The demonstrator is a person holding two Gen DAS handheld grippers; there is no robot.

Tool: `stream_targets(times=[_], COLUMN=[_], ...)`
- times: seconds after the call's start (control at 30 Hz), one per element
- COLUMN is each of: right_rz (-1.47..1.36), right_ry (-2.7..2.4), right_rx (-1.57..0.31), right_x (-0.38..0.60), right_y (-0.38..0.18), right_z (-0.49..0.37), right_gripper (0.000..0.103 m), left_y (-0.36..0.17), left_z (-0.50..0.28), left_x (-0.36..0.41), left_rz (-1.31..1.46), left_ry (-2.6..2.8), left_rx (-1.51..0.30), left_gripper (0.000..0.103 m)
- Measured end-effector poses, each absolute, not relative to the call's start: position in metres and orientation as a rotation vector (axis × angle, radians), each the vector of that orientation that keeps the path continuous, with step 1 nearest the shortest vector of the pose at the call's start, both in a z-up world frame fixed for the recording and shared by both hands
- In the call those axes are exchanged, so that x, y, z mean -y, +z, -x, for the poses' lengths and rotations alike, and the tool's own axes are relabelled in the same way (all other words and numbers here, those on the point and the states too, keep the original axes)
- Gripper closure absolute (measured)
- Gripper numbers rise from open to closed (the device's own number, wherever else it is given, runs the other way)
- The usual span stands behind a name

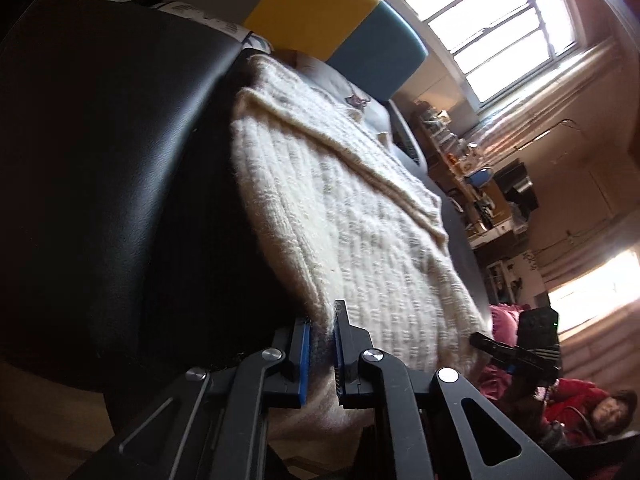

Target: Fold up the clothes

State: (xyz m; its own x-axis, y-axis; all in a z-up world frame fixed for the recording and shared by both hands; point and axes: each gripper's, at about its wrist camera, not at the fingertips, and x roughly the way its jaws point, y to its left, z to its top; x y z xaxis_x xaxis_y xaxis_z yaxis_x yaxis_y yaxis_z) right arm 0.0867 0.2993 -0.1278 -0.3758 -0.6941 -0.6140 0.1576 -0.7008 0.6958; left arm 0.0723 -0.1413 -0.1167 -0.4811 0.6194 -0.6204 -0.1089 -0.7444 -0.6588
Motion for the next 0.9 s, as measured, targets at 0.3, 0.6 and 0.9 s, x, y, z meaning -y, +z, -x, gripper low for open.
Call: stream_targets(times=[0.3, 0.6, 0.9], right_rz=[-1.128, -1.274, -1.369], right_ry=[-2.016, -2.049, -2.009], right_rx=[0.914, 0.837, 0.997], right_x=[-0.308, -0.306, -0.314], right_y=[-0.09, -0.098, -0.152], right_z=[-0.047, 0.014, -0.014], right_gripper=[0.087, 0.087, 0.084], left_y=[-0.064, -0.05, -0.127], left_z=[-0.02, 0.042, -0.047], left_x=[0.155, 0.153, 0.159], left_rz=[1.009, 1.217, 1.467], left_ry=[2.09, 2.293, 2.225], left_rx=[0.957, 0.637, 0.518], left_gripper=[0.096, 0.096, 0.058])
